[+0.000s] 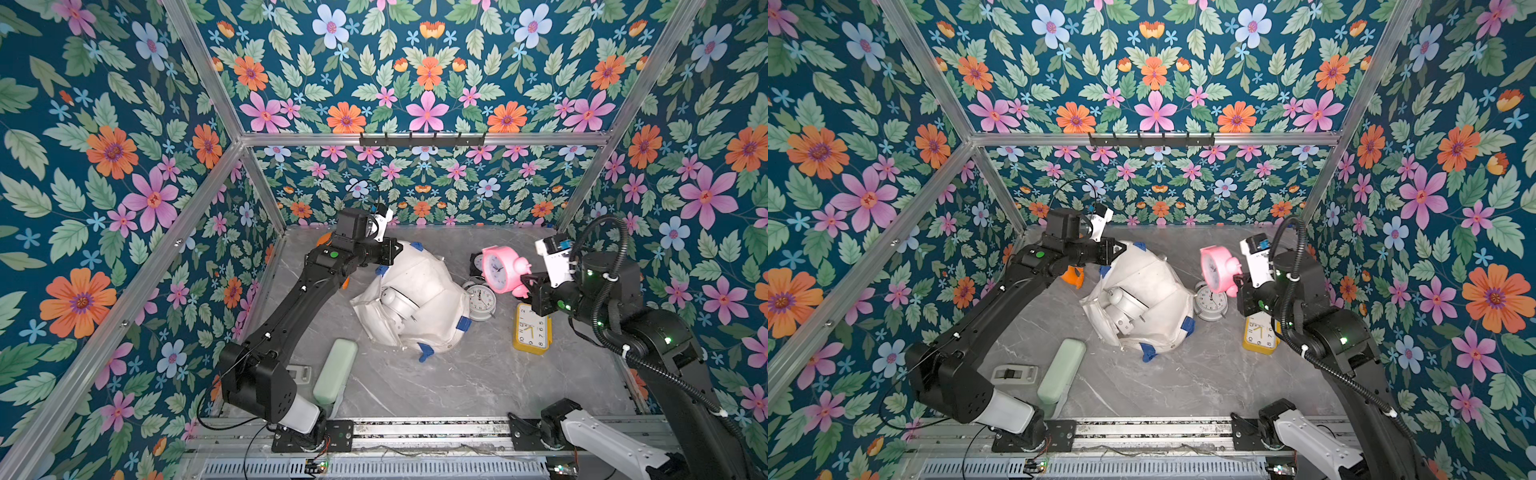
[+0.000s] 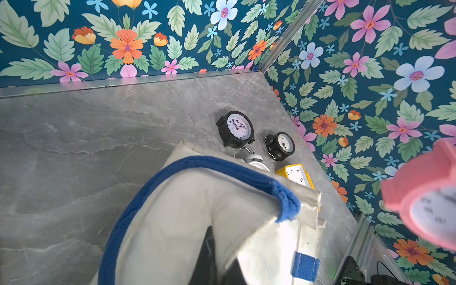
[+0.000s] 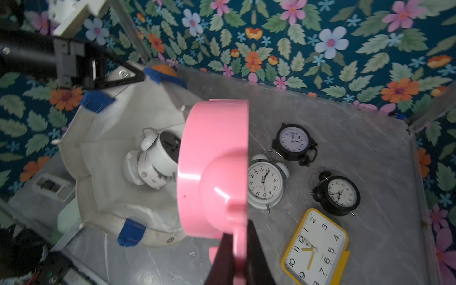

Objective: Take the alarm clock out of the canvas bag
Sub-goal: Place the alarm at the center of the board.

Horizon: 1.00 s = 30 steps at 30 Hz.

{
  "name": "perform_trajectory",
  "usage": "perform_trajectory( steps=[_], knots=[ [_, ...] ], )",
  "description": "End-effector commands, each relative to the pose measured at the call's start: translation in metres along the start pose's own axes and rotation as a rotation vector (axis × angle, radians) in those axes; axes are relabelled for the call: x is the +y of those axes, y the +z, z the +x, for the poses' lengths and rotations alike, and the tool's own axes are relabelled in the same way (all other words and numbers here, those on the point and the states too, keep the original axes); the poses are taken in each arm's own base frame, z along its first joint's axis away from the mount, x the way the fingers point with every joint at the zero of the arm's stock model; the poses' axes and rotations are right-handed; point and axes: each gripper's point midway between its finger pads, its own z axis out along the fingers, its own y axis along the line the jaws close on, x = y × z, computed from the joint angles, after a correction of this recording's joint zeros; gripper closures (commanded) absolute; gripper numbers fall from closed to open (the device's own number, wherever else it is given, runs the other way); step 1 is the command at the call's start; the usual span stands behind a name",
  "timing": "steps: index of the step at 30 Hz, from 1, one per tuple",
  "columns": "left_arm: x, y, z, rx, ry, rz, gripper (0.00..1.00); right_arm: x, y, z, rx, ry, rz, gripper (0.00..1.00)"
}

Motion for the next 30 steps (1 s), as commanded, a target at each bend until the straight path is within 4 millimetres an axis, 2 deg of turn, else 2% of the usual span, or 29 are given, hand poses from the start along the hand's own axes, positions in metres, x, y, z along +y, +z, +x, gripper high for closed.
perform_trajectory(
  steps=[1,4,7,9,13,17,22,25,30],
  knots=[
    [-0.007,-0.005,-0.019,-0.074,0.030,0.022,1.00,-0.021,0.001,-0.013,-0.063,0.208,0.030,1.00],
    [-0.008,-0.006,-0.019,-0.073,0.032,0.023,1.00,-0.038,0.009,-0.001,-0.029,0.335,0.046,1.00],
    [-0.007,-0.005,-0.018,-0.071,0.027,0.020,1.00,-0.041,0.020,0.015,0.031,0.430,0.034,1.00],
    [-0.007,-0.004,-0.018,-0.068,0.026,0.024,1.00,-0.046,0.026,0.032,0.081,0.495,0.063,1.00],
    [-0.006,-0.003,-0.018,-0.066,0.026,0.023,1.00,-0.046,0.039,0.081,0.213,0.583,0.081,1.00],
    [-0.006,-0.004,-0.018,-0.066,0.032,0.019,1.00,-0.034,0.050,0.127,0.325,0.660,0.029,1.00],
    [-0.006,-0.003,-0.017,-0.060,0.033,0.021,1.00,-0.003,0.064,0.174,0.435,0.768,-0.149,1.00],
    [-0.006,-0.001,-0.016,-0.056,0.032,0.024,1.00,0.007,0.070,0.195,0.479,0.835,-0.209,1.00],
    [-0.005,-0.001,-0.014,-0.053,0.031,0.024,1.00,0.010,0.084,0.223,0.506,0.927,-0.236,1.00]
  ],
)
